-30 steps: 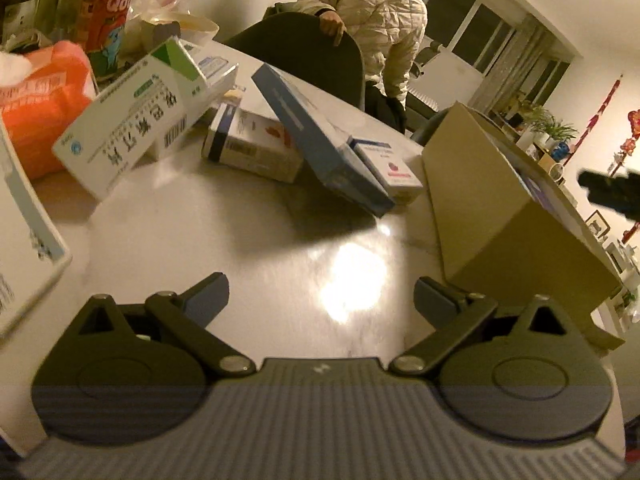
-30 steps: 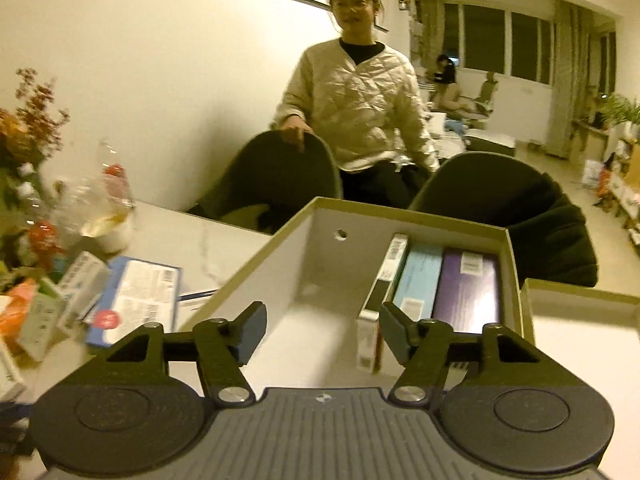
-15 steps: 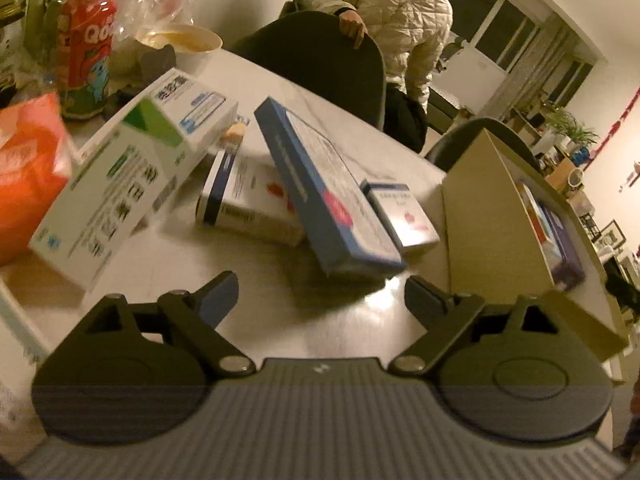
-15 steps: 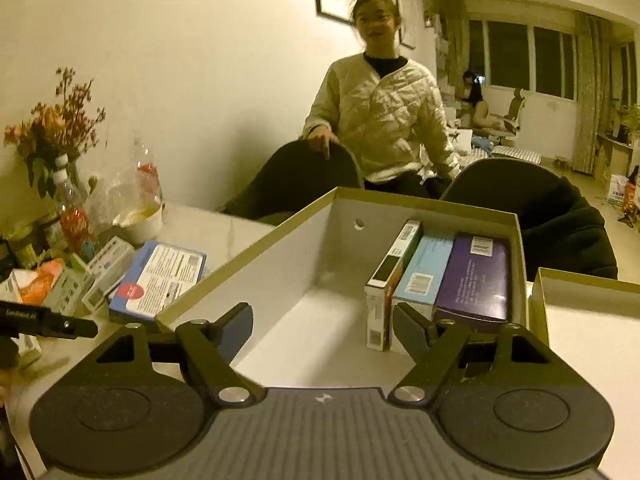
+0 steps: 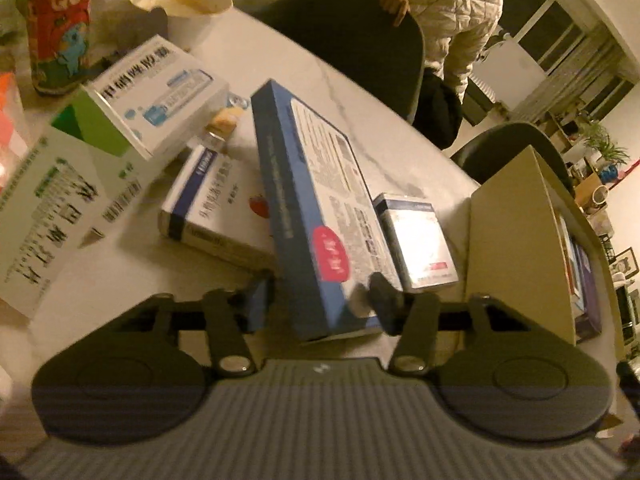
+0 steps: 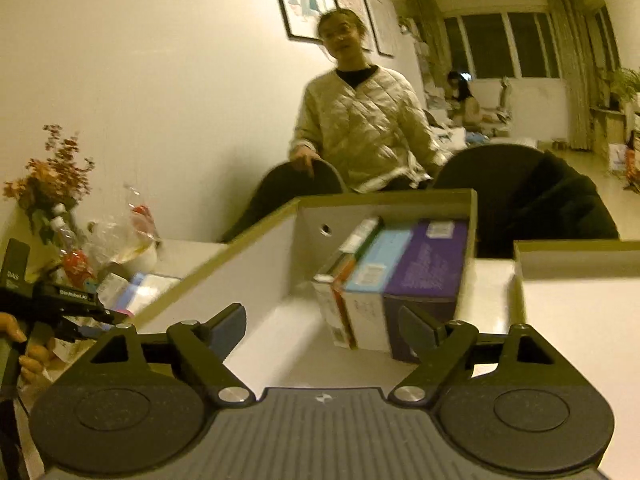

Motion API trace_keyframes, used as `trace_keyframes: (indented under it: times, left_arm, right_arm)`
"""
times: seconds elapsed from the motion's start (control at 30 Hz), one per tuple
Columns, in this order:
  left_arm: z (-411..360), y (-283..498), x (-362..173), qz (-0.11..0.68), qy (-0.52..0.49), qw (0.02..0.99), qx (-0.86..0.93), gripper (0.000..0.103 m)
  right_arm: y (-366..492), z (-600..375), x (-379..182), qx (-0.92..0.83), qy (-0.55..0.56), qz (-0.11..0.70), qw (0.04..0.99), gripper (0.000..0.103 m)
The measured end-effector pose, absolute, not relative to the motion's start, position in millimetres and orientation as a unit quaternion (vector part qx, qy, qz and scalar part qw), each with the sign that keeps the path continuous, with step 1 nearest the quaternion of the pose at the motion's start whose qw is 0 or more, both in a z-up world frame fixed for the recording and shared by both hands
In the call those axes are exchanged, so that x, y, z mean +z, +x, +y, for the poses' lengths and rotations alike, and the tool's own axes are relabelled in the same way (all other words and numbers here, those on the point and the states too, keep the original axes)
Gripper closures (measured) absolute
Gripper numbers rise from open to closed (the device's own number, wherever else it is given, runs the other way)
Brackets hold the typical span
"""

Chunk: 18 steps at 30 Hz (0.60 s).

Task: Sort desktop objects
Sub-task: 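Move the left gripper to the blue-and-white box with red circle and grasp it, then lift and carry the blue-and-white box with the left gripper to the beige box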

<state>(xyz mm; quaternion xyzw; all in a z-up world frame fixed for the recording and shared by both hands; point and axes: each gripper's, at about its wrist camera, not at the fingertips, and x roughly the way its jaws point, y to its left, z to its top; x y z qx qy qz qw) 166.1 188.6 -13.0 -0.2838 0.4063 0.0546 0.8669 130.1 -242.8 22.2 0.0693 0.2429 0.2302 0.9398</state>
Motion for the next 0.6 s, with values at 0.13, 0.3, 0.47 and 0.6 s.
trace_keyframes:
  times: [0.13, 0.3, 0.47, 0.6]
  left_arm:
    - [183, 169, -10, 0.402, -0.293, 0.865, 0.064, 0.065]
    - [173, 164, 11, 0.36, -0.282, 0.887, 0.068, 0.082]
    - [156, 158, 38, 0.329, -0.214, 0.915, 0.093, 0.083]
    - [154, 156, 45, 0.32, -0.219, 0.917, 0.094, 0.083]
  right_arm:
    - [121, -250, 24, 0.254, 0.078, 0.245, 0.932, 0.011]
    - [115, -247, 21, 0.274, 0.074, 0.237, 0.929, 0.008]
    - [115, -247, 19, 0.293, 0.086, 0.233, 0.923, 0.005]
    - [116, -254, 17, 0.306, 0.114, 0.233, 0.916, 0.004]
